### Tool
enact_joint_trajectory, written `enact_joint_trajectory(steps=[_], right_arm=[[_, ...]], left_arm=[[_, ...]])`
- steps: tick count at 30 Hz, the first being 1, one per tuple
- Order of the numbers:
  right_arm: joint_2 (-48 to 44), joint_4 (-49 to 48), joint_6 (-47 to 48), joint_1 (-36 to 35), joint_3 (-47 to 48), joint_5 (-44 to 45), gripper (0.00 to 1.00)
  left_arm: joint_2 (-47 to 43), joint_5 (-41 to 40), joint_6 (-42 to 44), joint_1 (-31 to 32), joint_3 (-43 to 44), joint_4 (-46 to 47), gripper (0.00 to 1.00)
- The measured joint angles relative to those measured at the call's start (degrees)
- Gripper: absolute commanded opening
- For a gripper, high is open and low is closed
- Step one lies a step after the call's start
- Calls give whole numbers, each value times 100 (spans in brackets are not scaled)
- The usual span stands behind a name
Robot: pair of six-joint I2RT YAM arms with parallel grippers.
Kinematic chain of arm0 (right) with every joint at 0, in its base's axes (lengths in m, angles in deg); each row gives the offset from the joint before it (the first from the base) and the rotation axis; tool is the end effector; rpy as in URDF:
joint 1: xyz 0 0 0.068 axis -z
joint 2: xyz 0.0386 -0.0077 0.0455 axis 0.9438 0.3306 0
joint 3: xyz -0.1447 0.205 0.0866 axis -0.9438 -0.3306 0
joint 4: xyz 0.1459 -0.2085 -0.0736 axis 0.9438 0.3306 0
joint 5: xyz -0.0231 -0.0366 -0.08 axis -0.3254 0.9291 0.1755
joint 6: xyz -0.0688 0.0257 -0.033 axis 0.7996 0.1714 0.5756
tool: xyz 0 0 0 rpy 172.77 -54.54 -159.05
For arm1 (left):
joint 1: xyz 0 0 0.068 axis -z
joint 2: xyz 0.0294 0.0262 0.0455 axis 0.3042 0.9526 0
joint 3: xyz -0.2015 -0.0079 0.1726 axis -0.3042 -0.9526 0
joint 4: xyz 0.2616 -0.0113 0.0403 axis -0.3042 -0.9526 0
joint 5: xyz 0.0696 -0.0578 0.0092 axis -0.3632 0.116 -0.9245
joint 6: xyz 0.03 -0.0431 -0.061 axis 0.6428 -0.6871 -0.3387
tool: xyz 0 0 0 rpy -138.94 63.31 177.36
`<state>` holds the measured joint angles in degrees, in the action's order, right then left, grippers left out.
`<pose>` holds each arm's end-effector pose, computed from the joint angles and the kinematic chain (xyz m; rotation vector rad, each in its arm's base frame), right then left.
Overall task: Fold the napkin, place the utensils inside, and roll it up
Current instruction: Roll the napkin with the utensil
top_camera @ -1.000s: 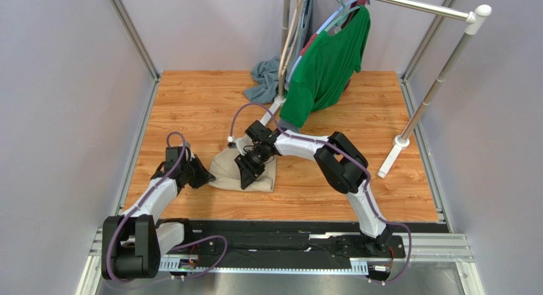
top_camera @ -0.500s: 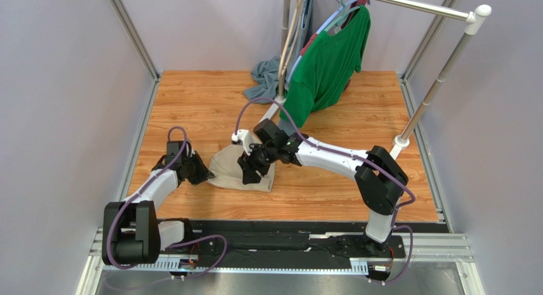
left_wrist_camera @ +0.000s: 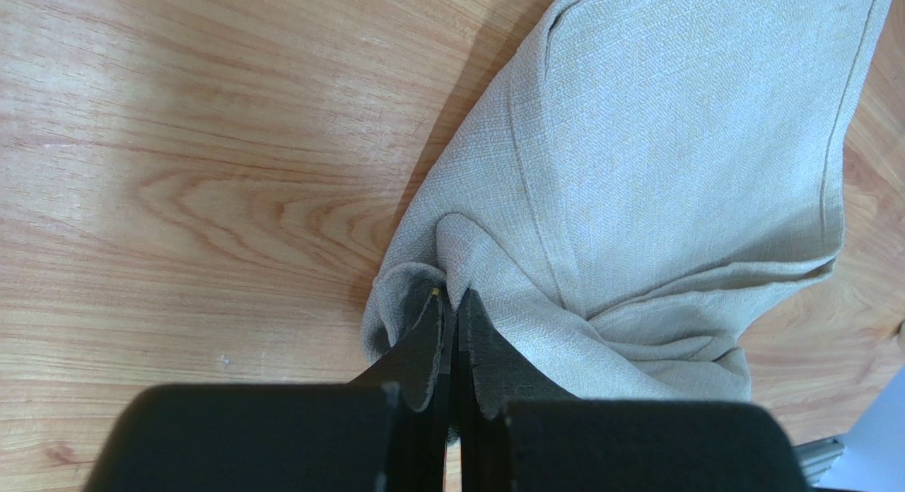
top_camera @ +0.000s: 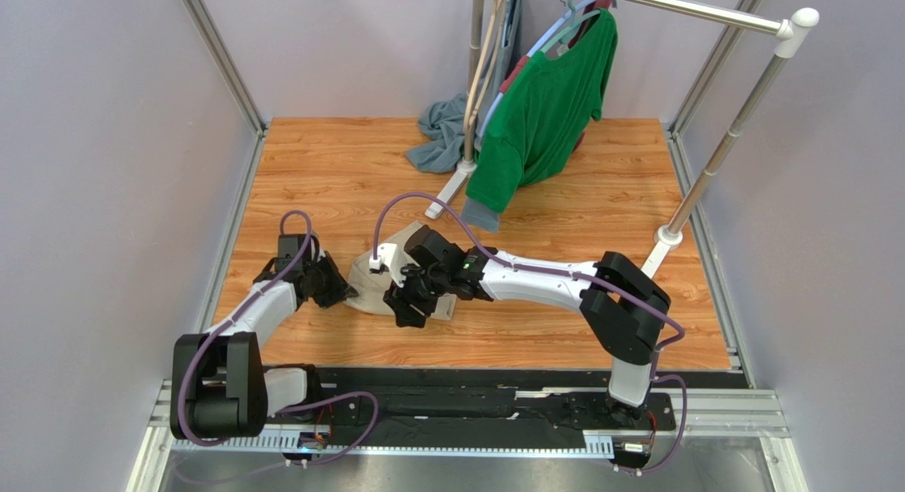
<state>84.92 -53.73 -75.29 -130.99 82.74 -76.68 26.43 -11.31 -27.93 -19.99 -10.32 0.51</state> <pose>0.1843 0.3767 0.1750 -1.5641 1.9904 0.8738 0.2275 -0.0101 0.1132 -0.7556 2.5312 -0.5676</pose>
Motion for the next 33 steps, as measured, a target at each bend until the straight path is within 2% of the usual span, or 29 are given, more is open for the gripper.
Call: enact_joint_trajectory(steps=[22,33], right_arm=[[883,-284,299,4,249,474,56],[1021,-509,291,4,304,1198,42]], left_arm=[[0,15,0,0,0,4,0],[0,33,7,0,0,44,0]])
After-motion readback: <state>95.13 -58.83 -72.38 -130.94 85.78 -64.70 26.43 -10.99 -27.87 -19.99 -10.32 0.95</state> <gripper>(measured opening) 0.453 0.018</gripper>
